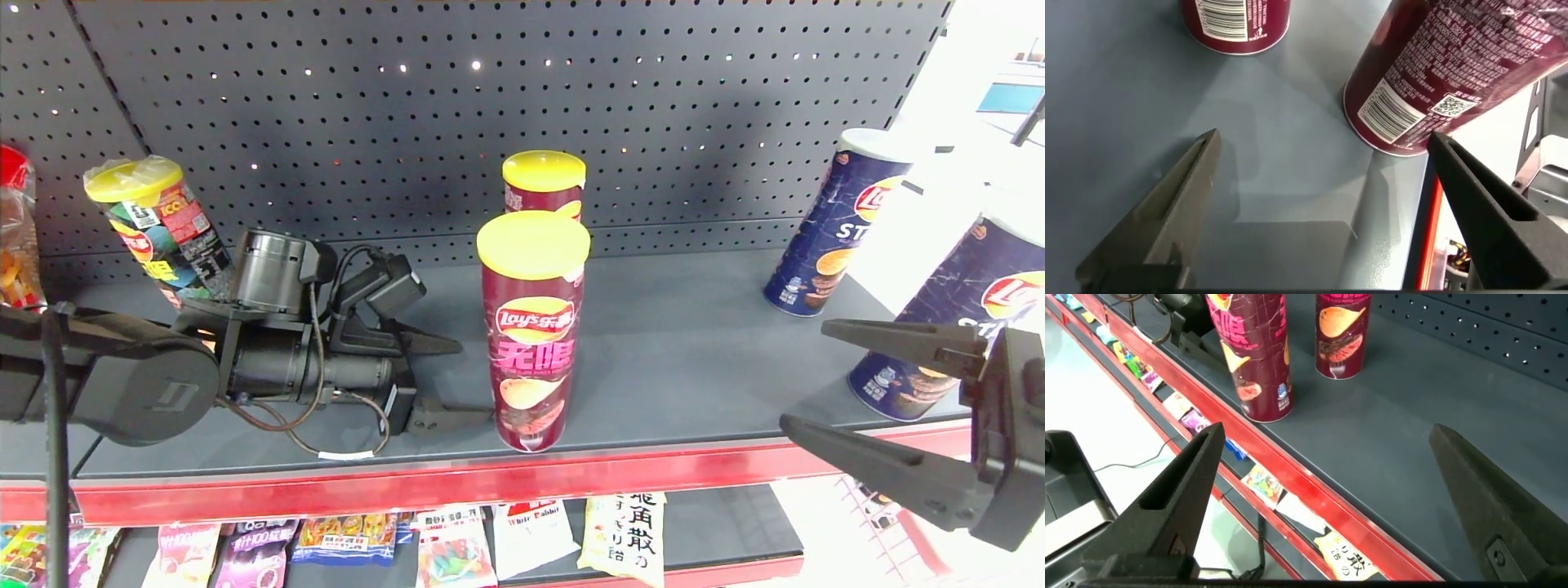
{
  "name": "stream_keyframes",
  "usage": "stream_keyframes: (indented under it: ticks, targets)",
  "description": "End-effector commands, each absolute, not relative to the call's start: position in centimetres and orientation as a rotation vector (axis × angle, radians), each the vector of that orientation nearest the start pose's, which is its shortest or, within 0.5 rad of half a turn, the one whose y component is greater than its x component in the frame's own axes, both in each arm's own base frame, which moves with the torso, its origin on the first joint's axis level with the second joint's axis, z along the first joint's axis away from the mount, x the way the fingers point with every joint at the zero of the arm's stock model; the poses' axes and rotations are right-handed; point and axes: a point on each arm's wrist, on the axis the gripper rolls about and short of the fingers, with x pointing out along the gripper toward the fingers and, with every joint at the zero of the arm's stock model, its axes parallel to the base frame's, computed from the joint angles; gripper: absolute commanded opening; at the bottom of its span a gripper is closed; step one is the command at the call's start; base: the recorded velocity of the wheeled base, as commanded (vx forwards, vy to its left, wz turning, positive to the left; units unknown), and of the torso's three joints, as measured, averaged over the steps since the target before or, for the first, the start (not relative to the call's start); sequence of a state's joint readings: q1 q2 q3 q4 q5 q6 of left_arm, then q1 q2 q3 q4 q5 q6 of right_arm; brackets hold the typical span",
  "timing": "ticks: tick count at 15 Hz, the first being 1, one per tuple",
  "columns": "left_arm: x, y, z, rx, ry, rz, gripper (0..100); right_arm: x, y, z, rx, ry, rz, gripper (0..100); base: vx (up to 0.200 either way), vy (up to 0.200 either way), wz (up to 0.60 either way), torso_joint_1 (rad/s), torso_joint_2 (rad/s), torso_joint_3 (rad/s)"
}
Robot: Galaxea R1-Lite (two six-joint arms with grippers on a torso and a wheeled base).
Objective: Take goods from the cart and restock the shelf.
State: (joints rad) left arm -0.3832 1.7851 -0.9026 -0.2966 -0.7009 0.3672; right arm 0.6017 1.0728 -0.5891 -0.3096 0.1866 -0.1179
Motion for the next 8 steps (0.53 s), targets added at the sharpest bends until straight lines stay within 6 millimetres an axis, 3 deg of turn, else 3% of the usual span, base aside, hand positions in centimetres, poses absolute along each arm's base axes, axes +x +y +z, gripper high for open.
stream_keyframes:
  ticks: [1,5,8]
  targets:
    - [28.6,-13.1,15.2,0.223,0.406,-1.147,100,11.9,8.7,23.1,-0.149,0.129,0.796,100,0.0,0.0,0.0,0.0,0.0,0.0]
    - [28.2,-12.6,15.4,0.223,0.406,-1.137,100,11.6,8.4,22.8,-0.151,0.135,0.796,100,0.0,0.0,0.0,0.0,0.0,0.0]
    - [24.6,-9.2,18.1,0.235,0.333,-1.026,100,9.8,7.1,20.8,-0.166,0.16,0.758,100,0.0,0.0,0.0,0.0,0.0,0.0]
